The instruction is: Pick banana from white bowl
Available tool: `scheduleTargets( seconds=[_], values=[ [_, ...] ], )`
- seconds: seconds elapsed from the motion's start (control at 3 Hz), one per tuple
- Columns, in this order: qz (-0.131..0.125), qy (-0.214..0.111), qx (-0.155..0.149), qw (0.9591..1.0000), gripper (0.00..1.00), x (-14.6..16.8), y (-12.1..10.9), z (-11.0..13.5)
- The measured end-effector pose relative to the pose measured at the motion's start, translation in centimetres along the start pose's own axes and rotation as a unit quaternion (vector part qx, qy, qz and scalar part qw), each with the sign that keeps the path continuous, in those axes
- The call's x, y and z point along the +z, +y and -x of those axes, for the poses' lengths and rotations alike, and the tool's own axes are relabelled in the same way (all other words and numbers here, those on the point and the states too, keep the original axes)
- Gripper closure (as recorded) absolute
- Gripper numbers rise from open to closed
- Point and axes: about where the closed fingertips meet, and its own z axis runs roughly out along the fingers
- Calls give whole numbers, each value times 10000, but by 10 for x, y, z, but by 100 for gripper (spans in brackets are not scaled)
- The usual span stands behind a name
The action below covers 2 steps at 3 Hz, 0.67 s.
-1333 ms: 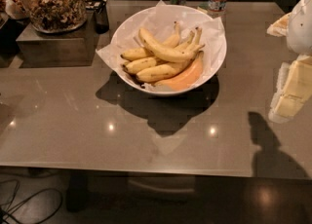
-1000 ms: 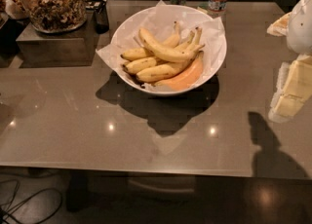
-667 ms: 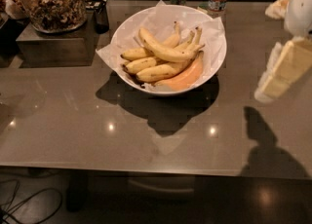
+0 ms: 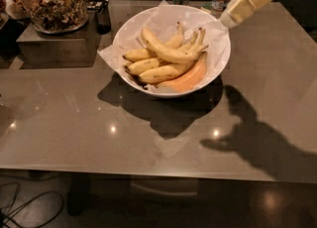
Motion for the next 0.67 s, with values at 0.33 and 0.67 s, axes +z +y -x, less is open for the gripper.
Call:
scheduleTargets(
  seconds=[0.33,0.67],
  values=[
    [-48,-76,-7,10000,0,-3,-3,6],
    [115,-3,231,9997,0,22,3,-9]
  ],
)
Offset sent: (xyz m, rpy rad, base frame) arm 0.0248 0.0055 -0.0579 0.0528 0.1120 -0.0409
